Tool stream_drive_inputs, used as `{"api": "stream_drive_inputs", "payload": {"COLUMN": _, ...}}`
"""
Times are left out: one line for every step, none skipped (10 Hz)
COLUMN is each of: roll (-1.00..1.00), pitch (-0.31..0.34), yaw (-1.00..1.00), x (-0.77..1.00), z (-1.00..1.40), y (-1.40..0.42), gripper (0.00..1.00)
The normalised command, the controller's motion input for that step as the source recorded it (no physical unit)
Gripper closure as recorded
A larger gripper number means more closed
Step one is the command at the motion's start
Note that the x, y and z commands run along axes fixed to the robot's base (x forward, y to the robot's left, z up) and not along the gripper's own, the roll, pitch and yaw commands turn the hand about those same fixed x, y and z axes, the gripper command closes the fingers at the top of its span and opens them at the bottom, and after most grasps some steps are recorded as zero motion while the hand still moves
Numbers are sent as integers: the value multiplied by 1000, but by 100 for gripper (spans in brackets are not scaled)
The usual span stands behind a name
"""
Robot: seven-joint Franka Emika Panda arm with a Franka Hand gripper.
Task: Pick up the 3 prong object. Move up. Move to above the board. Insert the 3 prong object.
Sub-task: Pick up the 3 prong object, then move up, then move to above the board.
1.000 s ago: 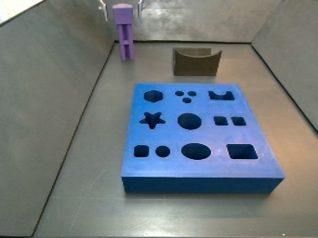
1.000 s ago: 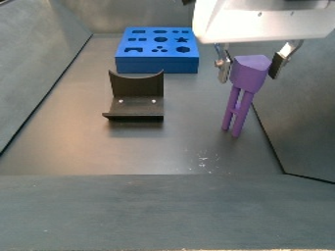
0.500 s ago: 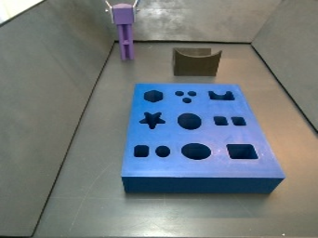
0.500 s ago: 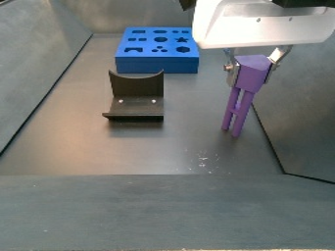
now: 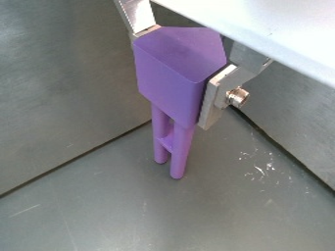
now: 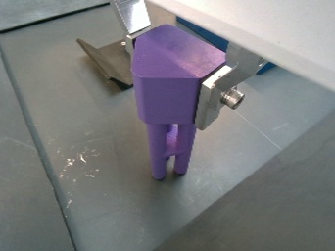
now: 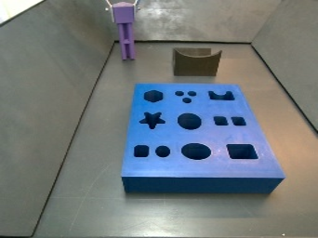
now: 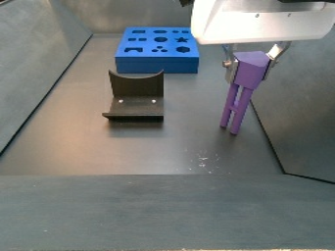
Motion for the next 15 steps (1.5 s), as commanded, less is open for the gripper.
{"api": "stream_drive_inputs", "payload": {"roll": 0, "pitch": 0, "yaw": 0, "x": 0, "z": 0, "y": 0, "gripper": 100}}
{"api": "stream_drive_inputs", "payload": {"roll": 0, "pitch": 0, "yaw": 0, "x": 0, "z": 0, "y": 0, "gripper": 100}}
{"api": "stream_drive_inputs", "payload": {"roll": 0, "pitch": 0, "yaw": 0, "x": 0, "z": 0, "y": 0, "gripper": 100}}
{"api": "stream_drive_inputs", "payload": {"roll": 0, "pitch": 0, "yaw": 0, "x": 0, "z": 0, "y": 0, "gripper": 100}}
{"api": "stream_drive_inputs", "payload": {"roll": 0, "pitch": 0, "yaw": 0, "x": 0, "z": 833, "y": 0, "gripper": 100}}
{"api": "stream_drive_inputs", "payload": {"roll": 2, "pitch": 0, "yaw": -4, "x": 9, "z": 831, "y": 5, "gripper": 100}}
{"api": "stream_drive_inputs", "payload": {"roll": 9, "pitch": 34, "yaw": -6, "x": -12, "z": 749, "y": 11, "gripper": 100}}
{"api": "stream_drive_inputs", "payload": {"roll": 32, "pitch": 56, "yaw": -10, "x": -14, "z": 604, "y": 18, "gripper": 100}}
{"api": "stream_drive_inputs", "payload": {"roll": 50, "pitch": 71, "yaw": -11, "x": -11, "z": 480, "y": 18, "gripper": 100}}
{"api": "stream_drive_inputs", "payload": {"roll": 69, "pitch": 86, "yaw": -1, "x": -7, "z": 308, "y": 17, "gripper": 100}}
{"api": "stream_drive_inputs", "payload": {"roll": 81, "pitch": 92, "yaw": 6, "x": -6, "z": 179, "y": 14, "gripper": 100}}
{"api": "stream_drive_inputs", "payload": {"roll": -325, "pitch": -49, "yaw": 244, "x": -749, "z": 1000, "y": 296, "gripper": 100}}
{"api": "stream_drive_inputs", "payload": {"roll": -317, "pitch": -71, "yaw": 230, "x": -737, "z": 952, "y": 292, "gripper": 100}}
{"api": "stream_drive_inputs", "payload": {"roll": -279, "pitch": -83, "yaw": 151, "x": -647, "z": 870, "y": 185, "gripper": 100}}
{"api": "stream_drive_inputs", "payload": {"roll": -201, "pitch": -65, "yaw": 67, "x": -489, "z": 702, "y": 84, "gripper": 100}}
